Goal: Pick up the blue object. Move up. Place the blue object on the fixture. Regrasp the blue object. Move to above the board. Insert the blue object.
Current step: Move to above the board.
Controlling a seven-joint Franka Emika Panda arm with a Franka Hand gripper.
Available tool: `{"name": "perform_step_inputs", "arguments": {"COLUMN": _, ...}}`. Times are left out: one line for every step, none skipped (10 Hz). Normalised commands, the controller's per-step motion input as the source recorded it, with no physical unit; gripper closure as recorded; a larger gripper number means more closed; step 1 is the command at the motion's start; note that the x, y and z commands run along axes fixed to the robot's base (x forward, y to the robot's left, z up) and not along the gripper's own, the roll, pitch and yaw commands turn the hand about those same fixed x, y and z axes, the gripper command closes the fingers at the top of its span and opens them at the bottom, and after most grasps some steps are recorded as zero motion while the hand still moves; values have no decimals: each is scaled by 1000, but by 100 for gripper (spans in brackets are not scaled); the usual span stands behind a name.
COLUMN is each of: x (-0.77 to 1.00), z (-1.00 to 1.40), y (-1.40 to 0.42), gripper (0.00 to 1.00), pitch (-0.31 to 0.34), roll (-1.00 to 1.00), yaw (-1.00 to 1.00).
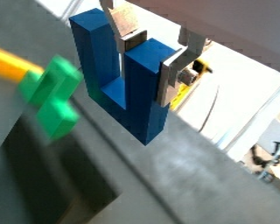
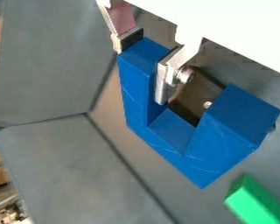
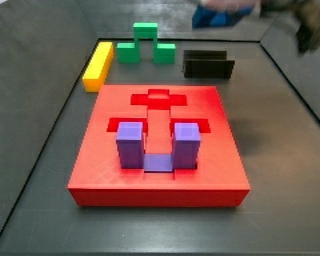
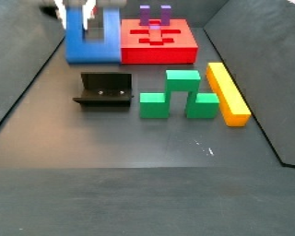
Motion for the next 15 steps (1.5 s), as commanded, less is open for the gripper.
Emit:
{"name": "perform_step_inputs", "arguments": {"x": -26, "z": 1400, "y": -29, "gripper": 100, "pitch": 24, "roll": -77, "yaw": -65}}
{"name": "perform_step_inputs", "arguments": {"x": -30, "z": 1400, "y": -28, "gripper": 100, "pitch": 51, "roll": -41, "yaw": -54}}
{"name": "perform_step_inputs", "arguments": {"x": -27, "z": 1400, "y": -33, "gripper": 100, "pitch": 68, "roll": -19, "yaw": -31}}
{"name": "perform_step_inputs", "arguments": {"x": -10, "z": 754, "y": -24, "gripper": 100, "pitch": 84, "roll": -17, "yaw": -10}}
{"name": "perform_step_inputs", "arguments": {"x": 20, "z": 328, "y": -5, "gripper": 100, "pitch": 97, "roll": -14, "yaw": 7}}
{"name": "perform_step_inputs", "arguments": {"x": -1270, "z": 266, "y": -1400, "gripper": 100, "pitch": 34, "roll": -1000, "yaw": -98}}
{"name": "perform_step_inputs", "arguments": {"x": -1298, "z": 266, "y": -1400, "gripper": 100, "pitch": 19, "roll": -1000, "yaw": -92}}
{"name": "perform_step_inputs", "arguments": {"x": -1371, "z": 273, "y": -1400, "gripper": 100, "pitch": -2, "roll": -1000, "yaw": -84}}
{"name": "perform_step_inputs", "arguments": {"x": -1400, "z": 234, "y": -1319, "gripper": 100, "pitch": -17, "roll": -1000, "yaw": -78}}
{"name": "perform_step_inputs", "arguments": {"x": -1400, "z": 246, "y": -1297, "gripper": 100, "pitch": -19, "roll": -1000, "yaw": -75}}
{"name": "perform_step_inputs", "arguments": {"x": -1400, "z": 222, "y": -1252, "gripper": 100, "pitch": -20, "roll": -1000, "yaw": -70}}
{"name": "perform_step_inputs", "arguments": {"x": -731, "z": 102, "y": -616, "gripper": 100, "pitch": -17, "roll": -1000, "yaw": -69}}
{"name": "perform_step_inputs", "arguments": {"x": -365, "z": 44, "y": -268, "gripper": 100, "pitch": -15, "roll": -1000, "yaw": -67}}
{"name": "perform_step_inputs", "arguments": {"x": -88, "z": 9, "y": -25, "gripper": 100, "pitch": 3, "roll": -1000, "yaw": -68}}
{"name": "perform_step_inputs", "arguments": {"x": -33, "z": 8, "y": 7, "gripper": 100, "pitch": 1, "roll": -1000, "yaw": -69}}
